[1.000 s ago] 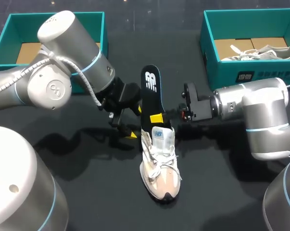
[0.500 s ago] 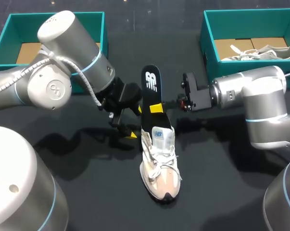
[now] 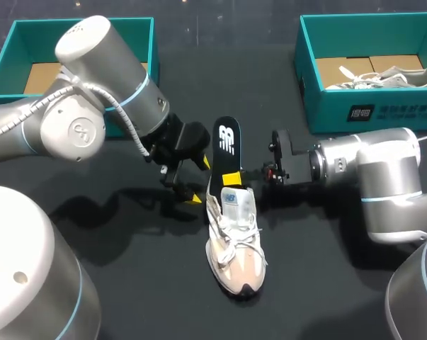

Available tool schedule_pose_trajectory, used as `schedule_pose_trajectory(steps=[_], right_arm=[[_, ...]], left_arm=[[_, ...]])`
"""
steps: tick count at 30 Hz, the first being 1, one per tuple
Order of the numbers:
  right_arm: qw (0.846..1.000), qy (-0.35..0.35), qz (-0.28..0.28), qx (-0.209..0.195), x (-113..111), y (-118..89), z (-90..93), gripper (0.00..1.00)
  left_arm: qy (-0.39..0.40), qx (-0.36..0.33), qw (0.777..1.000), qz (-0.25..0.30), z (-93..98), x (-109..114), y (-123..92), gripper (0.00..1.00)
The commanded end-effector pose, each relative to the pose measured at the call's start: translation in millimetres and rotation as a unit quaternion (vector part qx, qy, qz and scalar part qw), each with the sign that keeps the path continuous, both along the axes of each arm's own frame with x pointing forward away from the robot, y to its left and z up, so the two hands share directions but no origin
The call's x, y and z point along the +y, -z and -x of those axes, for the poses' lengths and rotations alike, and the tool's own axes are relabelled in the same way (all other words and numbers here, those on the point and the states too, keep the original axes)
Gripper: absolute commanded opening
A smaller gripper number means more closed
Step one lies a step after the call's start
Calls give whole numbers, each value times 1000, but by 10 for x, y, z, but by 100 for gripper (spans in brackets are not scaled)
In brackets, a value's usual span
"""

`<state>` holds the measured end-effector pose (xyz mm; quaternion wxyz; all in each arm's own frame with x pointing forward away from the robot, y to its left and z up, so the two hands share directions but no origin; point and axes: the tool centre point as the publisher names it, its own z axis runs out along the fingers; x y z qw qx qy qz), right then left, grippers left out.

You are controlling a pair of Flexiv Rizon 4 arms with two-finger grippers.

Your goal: Take the shoe out of the shoebox, open the shoe tongue, remove and reinsert the insole, then place the shoe into the shoebox

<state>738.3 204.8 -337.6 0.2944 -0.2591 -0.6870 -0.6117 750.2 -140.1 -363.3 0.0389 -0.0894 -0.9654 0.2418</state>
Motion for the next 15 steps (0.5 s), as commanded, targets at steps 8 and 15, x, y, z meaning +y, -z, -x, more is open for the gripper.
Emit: schedule_pose_trajectory(steps=[8,15], right_arm=[[1000,5,7,-21,63,-62,94,24],[999,-12,17,-46,106,-202,-9,28]], left_arm=[[0,0,1000,0,0,-8,10,100],[0,0,1000,0,0,-8,10,100]])
